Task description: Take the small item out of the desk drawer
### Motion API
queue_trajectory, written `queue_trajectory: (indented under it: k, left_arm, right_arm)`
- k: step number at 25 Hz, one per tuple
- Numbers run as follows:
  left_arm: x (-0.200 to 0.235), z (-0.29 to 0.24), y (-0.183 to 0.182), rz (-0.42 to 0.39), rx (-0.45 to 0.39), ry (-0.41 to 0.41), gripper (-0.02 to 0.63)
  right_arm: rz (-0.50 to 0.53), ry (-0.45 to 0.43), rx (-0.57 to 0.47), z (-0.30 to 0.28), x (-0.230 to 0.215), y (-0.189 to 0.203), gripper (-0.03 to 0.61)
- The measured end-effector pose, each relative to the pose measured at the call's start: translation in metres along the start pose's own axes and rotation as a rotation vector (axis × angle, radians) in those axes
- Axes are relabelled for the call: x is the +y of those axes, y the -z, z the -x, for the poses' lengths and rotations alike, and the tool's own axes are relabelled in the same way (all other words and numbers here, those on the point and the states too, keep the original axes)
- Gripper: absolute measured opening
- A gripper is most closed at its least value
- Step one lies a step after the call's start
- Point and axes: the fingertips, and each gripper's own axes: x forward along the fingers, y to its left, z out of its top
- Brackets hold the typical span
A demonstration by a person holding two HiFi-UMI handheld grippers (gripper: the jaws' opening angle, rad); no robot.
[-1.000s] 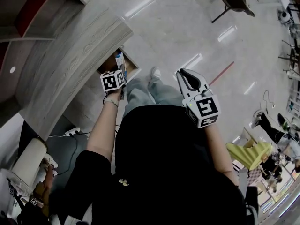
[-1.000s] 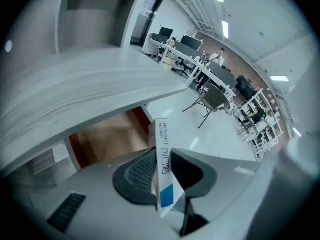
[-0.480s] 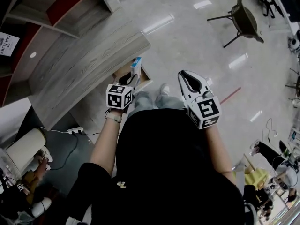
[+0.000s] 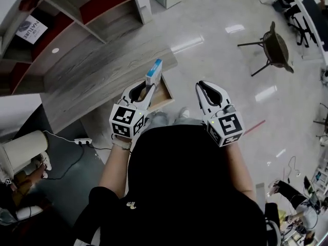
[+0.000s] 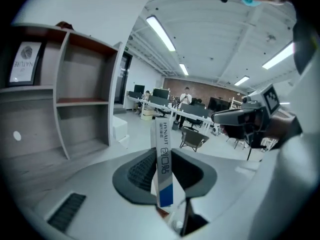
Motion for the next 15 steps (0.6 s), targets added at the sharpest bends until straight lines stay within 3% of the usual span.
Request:
queue_trajectory:
  k: [9,15]
  left_arm:
    - [-0.013,0.061,-0.077,-0.064,-0.203,-0.063,0.098]
    - [-0.013,0.092,-0.105,-0.072,-0.3,-0.115,0.098]
  right_arm:
    - [0.073,-0.067,-0.098,0.002,0.026,-0.064,0.02]
    - [0.093,-0.136,-0.132,0.004,0.043,-0.086,0.02]
